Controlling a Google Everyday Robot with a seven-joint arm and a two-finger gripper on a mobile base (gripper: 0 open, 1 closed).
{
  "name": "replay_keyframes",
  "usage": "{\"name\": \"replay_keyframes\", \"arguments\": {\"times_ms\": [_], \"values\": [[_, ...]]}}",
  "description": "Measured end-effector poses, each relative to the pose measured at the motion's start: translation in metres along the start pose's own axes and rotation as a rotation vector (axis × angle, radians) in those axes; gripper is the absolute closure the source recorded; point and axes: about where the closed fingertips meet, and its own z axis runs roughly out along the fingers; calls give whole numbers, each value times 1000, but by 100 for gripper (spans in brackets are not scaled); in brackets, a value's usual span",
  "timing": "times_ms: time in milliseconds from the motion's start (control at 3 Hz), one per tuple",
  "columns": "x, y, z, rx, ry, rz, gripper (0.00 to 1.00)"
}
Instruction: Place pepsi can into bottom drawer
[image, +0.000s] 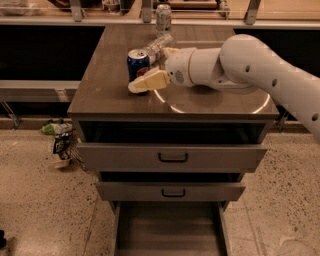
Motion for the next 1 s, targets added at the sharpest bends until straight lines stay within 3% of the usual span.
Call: {"name": "replay_keyframes", "arguments": {"times_ms": [333, 1000], "values": [[5, -6, 24, -2, -4, 22, 13], [12, -4, 55, -53, -21, 41, 60]]}}
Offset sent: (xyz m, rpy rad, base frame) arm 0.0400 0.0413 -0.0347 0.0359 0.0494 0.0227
